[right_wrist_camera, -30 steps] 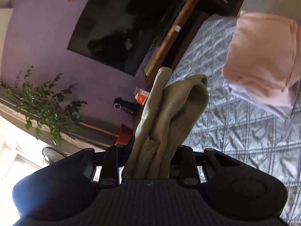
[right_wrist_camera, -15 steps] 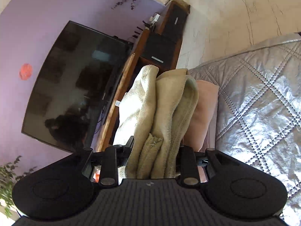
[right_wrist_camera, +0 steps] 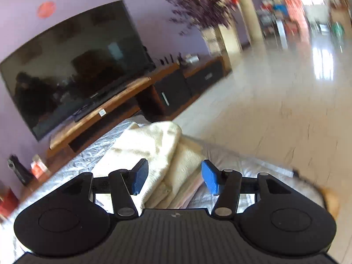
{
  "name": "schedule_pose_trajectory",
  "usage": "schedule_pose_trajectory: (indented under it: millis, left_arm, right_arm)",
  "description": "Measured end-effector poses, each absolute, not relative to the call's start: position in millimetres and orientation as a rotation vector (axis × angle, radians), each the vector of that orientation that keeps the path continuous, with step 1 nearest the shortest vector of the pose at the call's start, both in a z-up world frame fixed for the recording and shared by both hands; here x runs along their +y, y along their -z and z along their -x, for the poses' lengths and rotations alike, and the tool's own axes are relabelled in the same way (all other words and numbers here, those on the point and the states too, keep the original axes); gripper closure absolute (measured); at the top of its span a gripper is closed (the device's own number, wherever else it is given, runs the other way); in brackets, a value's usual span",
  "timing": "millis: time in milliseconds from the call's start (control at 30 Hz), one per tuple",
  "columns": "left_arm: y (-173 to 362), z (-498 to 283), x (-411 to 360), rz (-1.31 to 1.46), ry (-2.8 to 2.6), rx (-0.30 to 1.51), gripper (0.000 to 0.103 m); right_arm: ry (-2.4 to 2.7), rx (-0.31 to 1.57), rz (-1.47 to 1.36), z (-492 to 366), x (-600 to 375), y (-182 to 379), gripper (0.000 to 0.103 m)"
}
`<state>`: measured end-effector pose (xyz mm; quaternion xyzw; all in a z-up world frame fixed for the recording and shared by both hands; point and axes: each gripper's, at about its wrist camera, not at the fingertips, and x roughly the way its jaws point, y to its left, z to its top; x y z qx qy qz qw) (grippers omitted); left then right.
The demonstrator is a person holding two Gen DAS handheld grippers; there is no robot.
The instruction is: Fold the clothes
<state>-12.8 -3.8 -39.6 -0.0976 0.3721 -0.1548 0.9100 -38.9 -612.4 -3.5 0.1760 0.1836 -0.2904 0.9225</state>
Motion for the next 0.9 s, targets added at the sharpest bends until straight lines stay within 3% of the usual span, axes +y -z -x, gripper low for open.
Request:
schedule_pose_trajectory:
  millis: [33, 67, 100, 167, 233, 300, 400, 600, 733, 900]
  left_arm:
    - [39.3, 12.8, -4.1, 0.201, 0.316, 0.773, 0.066]
    - [38.9, 12.7, -4.4, 0.201, 0.311, 0.779, 0.059]
    - [38.5, 12.6, -4.7, 0.201, 0.306, 0.786, 0.054]
    - [36.2, 13.9, -4.8, 0.203, 0.301, 0.79, 0.049]
    - [32.3, 16.4, -5.5, 0.2, 0.3, 0.788, 0.044]
    - [27.6, 21.9, -7.8, 0.195, 0.306, 0.791, 0.031]
    - [20.0, 35.2, -14.5, 0.177, 0.322, 0.794, 0.019]
    - [1.7, 73.5, -41.3, 0.141, 0.345, 0.888, 0.013]
    - [-24.4, 118.5, -55.2, 0.165, 0.421, 0.864, 0.002]
    - [-59.9, 173.5, -85.8, 0.105, 0.509, 0.853, 0.001]
  right_arm:
    - [0.577, 0.388, -0.274, 32.6, -604.1, -2.4, 0.037]
    - [0.56, 0.453, -0.234, 19.8, -602.3, -1.9, 0.023]
    - [0.544, 0.535, -0.206, 5.1, -602.6, 0.7, 0.017]
    - [0.517, 0.672, -0.188, -20.0, -607.2, 8.8, 0.026]
    - [0.534, 0.698, -0.233, -23.4, -612.8, 12.6, 0.026]
    - [0.559, 0.681, -0.238, -15.5, -609.0, 5.6, 0.03]
    - [0.53, 0.656, -0.181, 10.4, -587.6, -11.9, 0.029]
    - [0.611, 0.663, -0.24, 89.6, -527.9, -38.6, 0.017]
    - [0.607, 0.75, -0.373, 146.3, -499.1, -46.2, 0.018]
    - [0.587, 0.805, -0.308, 195.9, -455.8, -62.4, 0.018]
